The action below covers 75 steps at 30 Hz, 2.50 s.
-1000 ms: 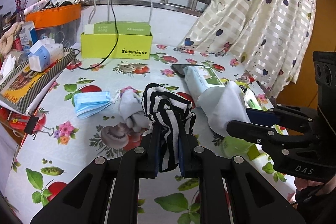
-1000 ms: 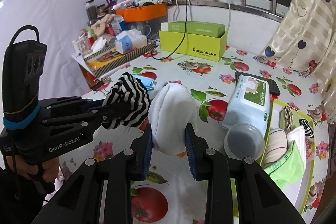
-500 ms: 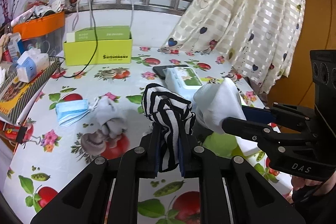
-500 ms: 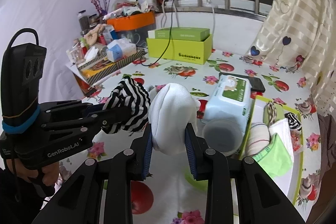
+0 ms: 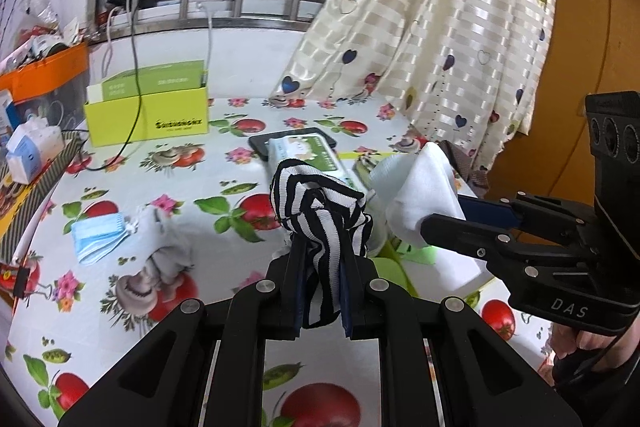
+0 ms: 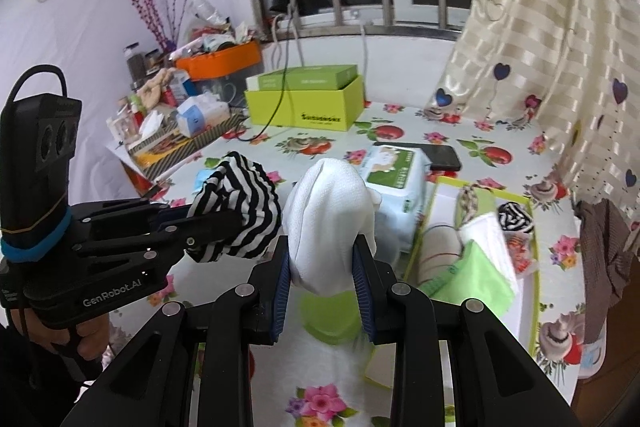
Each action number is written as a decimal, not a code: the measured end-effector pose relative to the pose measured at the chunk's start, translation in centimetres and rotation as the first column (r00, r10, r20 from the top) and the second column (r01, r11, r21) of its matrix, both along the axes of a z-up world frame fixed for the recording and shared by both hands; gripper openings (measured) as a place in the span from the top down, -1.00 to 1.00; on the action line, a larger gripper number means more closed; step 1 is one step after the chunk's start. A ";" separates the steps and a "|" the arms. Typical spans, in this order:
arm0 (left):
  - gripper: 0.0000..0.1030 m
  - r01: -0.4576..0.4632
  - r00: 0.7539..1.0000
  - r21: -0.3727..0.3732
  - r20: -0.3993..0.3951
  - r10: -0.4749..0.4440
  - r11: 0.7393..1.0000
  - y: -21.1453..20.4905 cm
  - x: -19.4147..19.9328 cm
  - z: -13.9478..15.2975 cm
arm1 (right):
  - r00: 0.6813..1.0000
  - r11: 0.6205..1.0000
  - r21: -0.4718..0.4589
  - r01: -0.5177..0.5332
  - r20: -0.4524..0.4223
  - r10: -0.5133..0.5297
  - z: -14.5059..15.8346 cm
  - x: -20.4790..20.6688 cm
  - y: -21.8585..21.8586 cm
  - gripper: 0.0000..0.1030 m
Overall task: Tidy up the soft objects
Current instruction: 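Carry the white sock into the tray and open the right tool while the left tool carries the striped sock, then lower the black-and-white striped sock into the tray and open the left tool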
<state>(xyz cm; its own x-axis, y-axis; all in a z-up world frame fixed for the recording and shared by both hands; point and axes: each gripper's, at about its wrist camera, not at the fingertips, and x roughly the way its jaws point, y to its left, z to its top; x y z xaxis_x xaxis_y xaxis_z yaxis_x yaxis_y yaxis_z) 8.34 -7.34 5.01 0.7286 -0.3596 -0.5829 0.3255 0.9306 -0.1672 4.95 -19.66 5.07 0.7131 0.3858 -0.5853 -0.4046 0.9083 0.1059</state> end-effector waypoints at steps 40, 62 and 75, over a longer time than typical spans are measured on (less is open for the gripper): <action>0.72 0.239 0.964 0.040 -0.128 -0.232 0.970 -11.7 2.5 -3.8 | 0.950 0.964 -0.014 0.266 -0.165 -0.265 -6.6 0.0 -13.1 0.45; 0.72 0.321 0.931 0.090 -0.211 -0.297 0.943 -16.1 4.2 -7.5 | 0.933 0.956 -0.019 0.292 -0.213 -0.289 -8.8 1.5 -14.5 0.23; 0.59 0.350 0.919 0.119 -0.233 -0.317 0.929 -17.4 4.1 -8.2 | 0.940 0.954 -0.019 0.300 -0.165 -0.299 -8.1 0.9 -14.8 0.01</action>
